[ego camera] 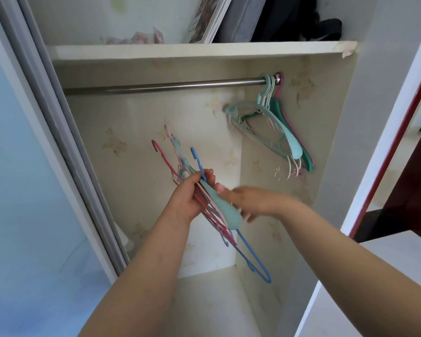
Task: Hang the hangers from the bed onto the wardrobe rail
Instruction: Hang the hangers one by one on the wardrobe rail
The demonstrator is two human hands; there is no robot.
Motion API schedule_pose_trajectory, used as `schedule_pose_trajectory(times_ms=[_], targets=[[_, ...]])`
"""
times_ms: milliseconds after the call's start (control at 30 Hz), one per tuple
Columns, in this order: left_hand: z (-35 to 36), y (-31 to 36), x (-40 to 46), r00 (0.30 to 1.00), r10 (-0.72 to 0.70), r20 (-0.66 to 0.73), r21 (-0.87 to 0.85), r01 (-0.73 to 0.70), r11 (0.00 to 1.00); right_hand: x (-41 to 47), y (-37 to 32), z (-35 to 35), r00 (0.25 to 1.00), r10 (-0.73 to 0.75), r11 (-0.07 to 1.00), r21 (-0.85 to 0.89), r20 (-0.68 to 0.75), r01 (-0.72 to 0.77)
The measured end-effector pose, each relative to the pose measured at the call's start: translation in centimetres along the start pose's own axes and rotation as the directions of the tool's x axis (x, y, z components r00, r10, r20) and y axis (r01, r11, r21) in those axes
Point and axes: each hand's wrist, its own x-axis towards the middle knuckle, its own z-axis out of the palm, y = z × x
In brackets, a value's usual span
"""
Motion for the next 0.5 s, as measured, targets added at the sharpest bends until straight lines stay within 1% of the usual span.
schedule_pose_trajectory(times_ms=[33,67,100,133,167,233,267,300,333,367,400,433,500], targets=[[-0.1,-0.1,0.1,1.0,0.009,0.001,-0.003,-0.009,1.0,-0.4,0.7,0.9,0.99,-0.01,0.997,0.082,0.142,-0.001],[-0.4,-0.2,0.2,1.0,0.015,0.001,-0.005,-0.015,1.0,-0.6,1.7,1.7,0.976,-0.041,0.983,0.183,0.213,0.002],[-0.8,-0.1,0.3,1.0,0.019,-0.001,-0.013,-0.019,1.0,-0.7,2.8,2.3,0.969,-0.069,0.963,0.27,0.236,0.003],[-1.2,0.0,0.4,1.0,0.022,-0.001,-0.033,-0.022,0.999,-0.7,4.0,2.8,0.967,-0.089,0.948,0.317,0.237,0.009],[-1.7,0.3,0.5,1.0,0.025,-0.001,-0.063,-0.025,0.998,-0.8,5.0,3.1,0.964,-0.101,0.948,0.319,0.247,0.018],[-2.4,0.8,1.0,0.999,0.037,-0.006,-0.116,-0.037,0.993,-1.0,6.6,3.9,0.957,-0.107,0.968,0.25,0.27,0.038],[-2.6,1.0,1.3,0.999,0.046,-0.015,-0.127,-0.048,0.991,-1.0,7.2,4.3,0.968,-0.1,0.977,0.206,0.229,0.053],[-2.9,1.1,1.6,0.998,0.056,-0.025,-0.126,-0.059,0.99,-1.0,7.6,4.5,0.988,-0.091,0.984,0.167,0.125,0.07],[-3.1,1.2,1.8,0.997,0.066,-0.033,-0.119,-0.069,0.99,-0.8,8.0,4.6,0.997,-0.08,0.988,0.131,-0.024,0.082],[-3.3,1.3,2.1,0.997,0.071,-0.043,-0.113,-0.075,0.991,-0.6,8.4,4.6,0.98,-0.071,0.99,0.106,-0.187,0.092],[-3.5,1.3,2.3,0.996,0.069,-0.052,-0.116,-0.075,0.99,-0.4,8.8,4.5,0.942,-0.064,0.99,0.097,-0.33,0.102],[-3.6,1.2,2.4,0.996,0.06,-0.06,-0.134,-0.068,0.989,-0.2,9.0,4.4,0.897,-0.061,0.989,0.092,-0.439,0.113],[-3.9,1.0,2.5,0.995,0.028,-0.092,-0.181,-0.045,0.982,-0.1,9.3,4.3,0.812,-0.059,0.991,0.061,-0.58,0.116]])
